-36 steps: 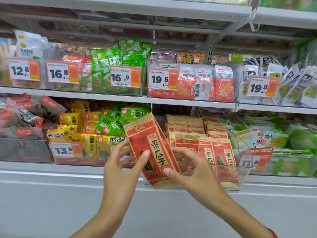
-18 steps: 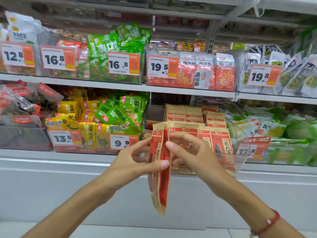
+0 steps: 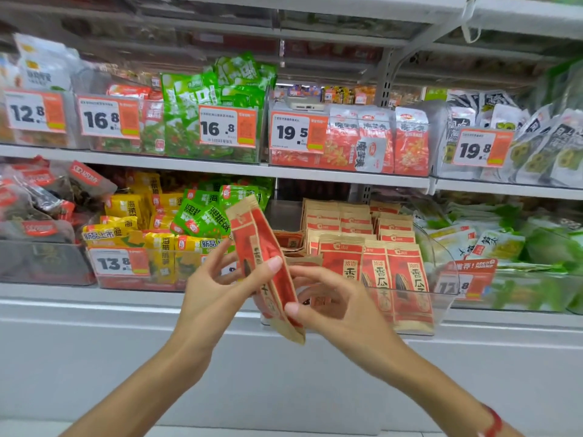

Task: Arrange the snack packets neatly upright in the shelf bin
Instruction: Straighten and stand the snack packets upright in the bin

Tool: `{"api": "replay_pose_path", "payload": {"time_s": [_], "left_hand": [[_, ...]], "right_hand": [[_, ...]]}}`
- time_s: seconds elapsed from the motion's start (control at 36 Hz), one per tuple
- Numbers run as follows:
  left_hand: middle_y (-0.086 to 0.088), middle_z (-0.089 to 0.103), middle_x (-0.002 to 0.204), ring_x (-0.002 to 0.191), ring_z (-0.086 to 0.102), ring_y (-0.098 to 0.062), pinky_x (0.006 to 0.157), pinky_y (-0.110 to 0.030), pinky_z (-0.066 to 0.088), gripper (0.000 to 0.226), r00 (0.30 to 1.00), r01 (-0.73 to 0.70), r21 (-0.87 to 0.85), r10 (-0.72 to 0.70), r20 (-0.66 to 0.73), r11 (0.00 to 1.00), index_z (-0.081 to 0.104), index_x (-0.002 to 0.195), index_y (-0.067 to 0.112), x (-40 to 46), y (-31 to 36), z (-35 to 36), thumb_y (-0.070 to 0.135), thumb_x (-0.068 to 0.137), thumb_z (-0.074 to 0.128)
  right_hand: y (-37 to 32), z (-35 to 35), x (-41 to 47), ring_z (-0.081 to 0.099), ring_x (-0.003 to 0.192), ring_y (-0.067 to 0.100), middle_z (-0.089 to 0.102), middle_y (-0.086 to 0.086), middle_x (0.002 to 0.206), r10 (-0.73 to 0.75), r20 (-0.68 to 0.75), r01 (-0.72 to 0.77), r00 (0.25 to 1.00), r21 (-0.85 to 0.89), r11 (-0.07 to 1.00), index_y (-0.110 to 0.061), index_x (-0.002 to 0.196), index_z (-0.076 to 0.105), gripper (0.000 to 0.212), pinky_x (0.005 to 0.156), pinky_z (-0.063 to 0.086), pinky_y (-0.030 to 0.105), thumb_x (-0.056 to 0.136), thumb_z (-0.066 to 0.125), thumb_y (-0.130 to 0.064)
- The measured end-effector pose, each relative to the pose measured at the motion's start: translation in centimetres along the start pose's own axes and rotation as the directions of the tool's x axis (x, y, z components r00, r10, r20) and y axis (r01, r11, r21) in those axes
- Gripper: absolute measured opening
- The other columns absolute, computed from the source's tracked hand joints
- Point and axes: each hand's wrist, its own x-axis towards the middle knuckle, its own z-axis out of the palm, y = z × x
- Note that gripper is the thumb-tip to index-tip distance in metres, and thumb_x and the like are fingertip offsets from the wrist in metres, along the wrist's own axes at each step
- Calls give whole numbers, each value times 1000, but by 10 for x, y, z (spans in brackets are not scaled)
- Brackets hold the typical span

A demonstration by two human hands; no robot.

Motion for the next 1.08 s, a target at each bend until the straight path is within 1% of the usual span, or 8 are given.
{"api": "replay_pose_path", "payload": {"time_s": [0.22,0.39,0.53,0.64,0.75,0.86,0.97,1.08], "left_hand": [[19,66,114,113,60,-8,101,-40,48,87,993,-37,17,39,-111,999,61,121,34,-7,4,6,63,42,80],[25,58,108,108,54,4,83,-17,42,89,994,-15,13,16,-112,1000,51,123,32,-13,7,13,58,47,88],[11,71,104,97,68,-1,78,-19,53,84,999,39,-54,-40,-19,998,46,127,31,-12,12,10,46,56,87],[0,73,106,97,70,-7,77,-19,56,44,989,116,-37,-111,99,993,59,119,26,-9,15,5,36,77,70],[7,75,95,92,70,-6,79,-21,57,16,980,103,-21,-98,173,994,68,105,23,-12,2,9,26,90,62],[7,73,81,85,70,-10,68,-17,57,7,995,86,-84,-82,53,993,65,98,22,-12,-8,16,21,92,60],[10,72,74,80,69,-10,69,-19,57,3,999,10,-95,-14,-43,995,64,92,19,-14,-9,24,19,91,62],[4,72,80,76,68,-7,66,-16,55,7,999,-7,-99,4,-38,995,65,93,12,-16,-1,29,18,90,64]], "right_hand": [[10,10,2,59,102,6,59,-23,108,-178,-70,156,981,-249,956,-36,130,56,42,86,52,30,90,64,-30],[10,14,3,62,98,6,62,-22,109,-238,-141,181,961,-332,926,-36,122,59,47,80,53,30,79,67,-50],[6,-6,10,66,92,1,69,-19,102,-96,-197,72,976,-125,989,-38,113,61,32,73,58,25,85,70,-26],[11,-26,14,70,90,6,74,-6,99,80,-250,-41,965,156,987,-26,105,64,20,69,54,18,87,67,-19],[18,-28,13,69,88,2,74,-13,93,107,-239,-75,965,139,987,-23,95,67,10,69,53,14,88,66,-17],[14,-19,9,65,87,-7,71,-21,93,66,-321,-99,945,-86,991,-30,99,67,17,69,50,12,82,73,-30],[7,-4,2,48,104,-7,46,-24,123,-92,-204,-30,975,-528,849,-36,134,43,79,88,42,15,65,76,-55],[9,-1,1,42,107,-4,34,-18,133,-168,-137,41,976,-647,762,-36,140,34,85,85,44,16,68,78,-46]]}}
